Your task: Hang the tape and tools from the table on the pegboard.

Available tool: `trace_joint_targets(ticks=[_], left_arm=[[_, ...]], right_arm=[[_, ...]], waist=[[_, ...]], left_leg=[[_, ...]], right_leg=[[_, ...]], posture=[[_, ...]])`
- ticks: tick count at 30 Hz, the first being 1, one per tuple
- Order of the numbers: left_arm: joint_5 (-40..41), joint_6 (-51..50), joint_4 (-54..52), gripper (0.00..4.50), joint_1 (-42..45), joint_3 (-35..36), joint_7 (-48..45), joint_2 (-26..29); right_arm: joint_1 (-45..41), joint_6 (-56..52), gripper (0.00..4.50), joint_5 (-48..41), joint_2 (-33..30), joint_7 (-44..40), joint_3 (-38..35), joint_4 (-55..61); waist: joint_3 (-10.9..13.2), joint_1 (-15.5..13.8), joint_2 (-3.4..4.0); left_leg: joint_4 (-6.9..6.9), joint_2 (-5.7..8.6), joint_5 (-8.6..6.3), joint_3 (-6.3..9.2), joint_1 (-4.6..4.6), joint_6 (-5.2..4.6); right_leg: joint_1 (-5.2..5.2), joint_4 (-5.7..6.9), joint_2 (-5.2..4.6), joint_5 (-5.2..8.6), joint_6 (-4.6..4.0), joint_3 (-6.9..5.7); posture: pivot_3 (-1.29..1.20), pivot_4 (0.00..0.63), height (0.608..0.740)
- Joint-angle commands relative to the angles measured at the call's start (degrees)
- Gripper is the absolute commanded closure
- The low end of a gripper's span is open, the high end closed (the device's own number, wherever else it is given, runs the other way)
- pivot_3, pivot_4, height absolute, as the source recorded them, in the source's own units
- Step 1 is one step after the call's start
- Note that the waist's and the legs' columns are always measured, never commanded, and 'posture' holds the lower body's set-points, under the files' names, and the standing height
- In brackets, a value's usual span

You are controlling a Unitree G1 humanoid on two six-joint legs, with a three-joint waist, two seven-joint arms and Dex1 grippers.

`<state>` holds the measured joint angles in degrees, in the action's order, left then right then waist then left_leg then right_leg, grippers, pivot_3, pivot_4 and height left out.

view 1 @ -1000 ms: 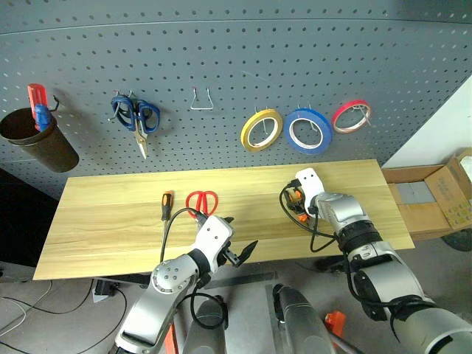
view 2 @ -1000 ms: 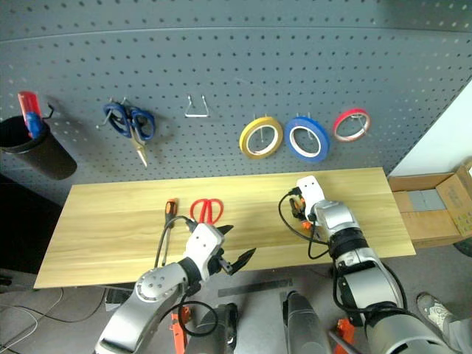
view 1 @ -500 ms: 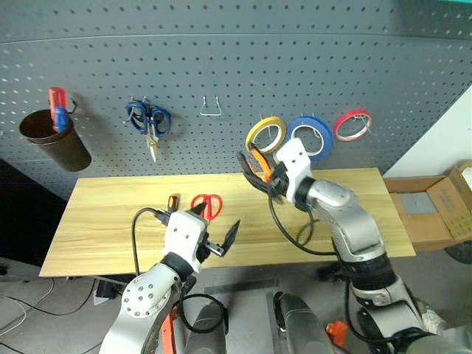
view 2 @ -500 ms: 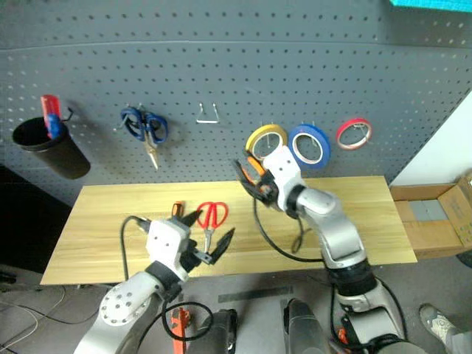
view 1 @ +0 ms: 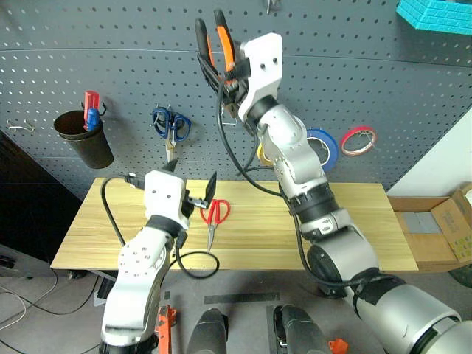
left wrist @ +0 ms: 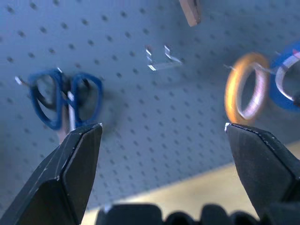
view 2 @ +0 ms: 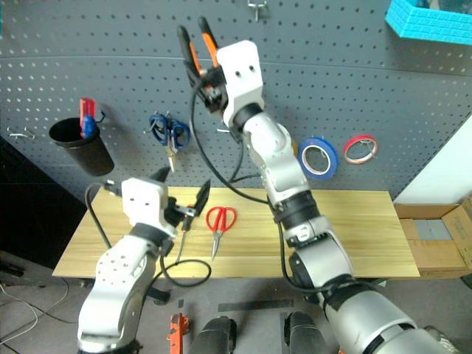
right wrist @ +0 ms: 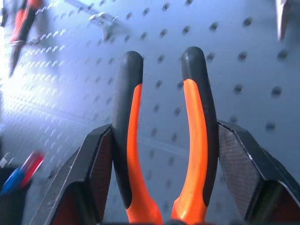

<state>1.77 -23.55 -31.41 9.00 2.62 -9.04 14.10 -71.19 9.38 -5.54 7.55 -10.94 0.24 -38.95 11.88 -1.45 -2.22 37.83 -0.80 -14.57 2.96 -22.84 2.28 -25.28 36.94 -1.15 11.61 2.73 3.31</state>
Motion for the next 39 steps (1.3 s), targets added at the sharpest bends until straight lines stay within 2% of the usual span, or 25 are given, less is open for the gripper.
trace_joint_targets(ticks=[1,5,9,18,26,31,39], left_arm=[[-1.1,2.2,2.0,0.00,3.1,0.8,1.4,-0.1],[-1.3,2.6,5.6,0.00,6.7,1.9,1.6,0.9],[-0.7,1.2,4.7,0.00,6.6,2.6,0.2,2.4],[0.5,-6.3,-2.3,0.00,5.1,3.4,-1.9,5.5],[1.1,-8.3,1.5,0.00,12.2,3.6,-2.5,6.7],[1.6,-8.7,1.3,0.00,11.5,5.0,-3.1,7.7],[2.8,-10.8,-1.5,0.00,9.0,7.4,-3.7,9.5]], right_arm=[[-4.6,8.2,1.76,-0.6,1.1,1.5,-2.3,-6.7],[-8.7,14.9,1.76,-1.1,2.0,3.8,-4.4,-15.6],[-10.1,19.2,1.76,-1.2,2.9,6.2,-5.8,-19.8],[-10.5,26.1,1.76,0.4,3.7,13.4,-6.9,-24.3],[-12.8,28.4,1.76,0.3,3.5,19.6,-7.6,-27.0],[-9.5,30.3,1.76,2.1,5.3,24.0,-6.6,-27.8],[-1.2,32.5,1.76,8.6,10.3,29.3,-0.2,-28.0]], waist=[[0.0,0.0,0.02],[0.3,-0.3,0.09],[1.2,-0.3,0.17],[3.5,-1.8,0.35],[5.1,-2.9,0.51],[5.6,-3.2,0.45],[6.0,-3.7,0.51]], left_leg=[[-0.04,0.00,0.00,0.01,-0.01,0.00],[-0.12,-0.01,-0.01,0.12,-0.05,0.00],[-0.14,-0.03,-0.01,0.28,-0.07,-0.01],[-0.50,-0.07,0.03,0.91,-0.03,-0.05],[-0.80,-0.04,0.44,1.17,0.03,0.09],[-0.81,-0.02,0.45,1.21,0.01,0.11],[-0.91,-0.01,0.53,1.24,-0.11,0.25]], right_leg=[[-0.01,0.00,0.00,-0.01,-0.01,-0.01],[-0.03,0.00,-0.01,0.02,-0.05,-0.12],[-0.04,0.03,-0.01,0.06,-0.13,-0.26],[-0.03,0.25,0.00,0.35,-0.60,-0.93],[-0.01,0.27,0.00,0.43,-0.71,-1.14],[-0.02,0.26,-0.01,0.43,-0.72,-1.16],[-0.11,0.15,-0.04,0.44,-0.73,-1.19]], posture=[[0.26,0.156,0.740],[0.29,0.197,0.740],[0.31,0.230,0.740],[0.37,0.305,0.740],[0.37,0.329,0.740],[0.37,0.327,0.740],[0.38,0.319,0.740]])
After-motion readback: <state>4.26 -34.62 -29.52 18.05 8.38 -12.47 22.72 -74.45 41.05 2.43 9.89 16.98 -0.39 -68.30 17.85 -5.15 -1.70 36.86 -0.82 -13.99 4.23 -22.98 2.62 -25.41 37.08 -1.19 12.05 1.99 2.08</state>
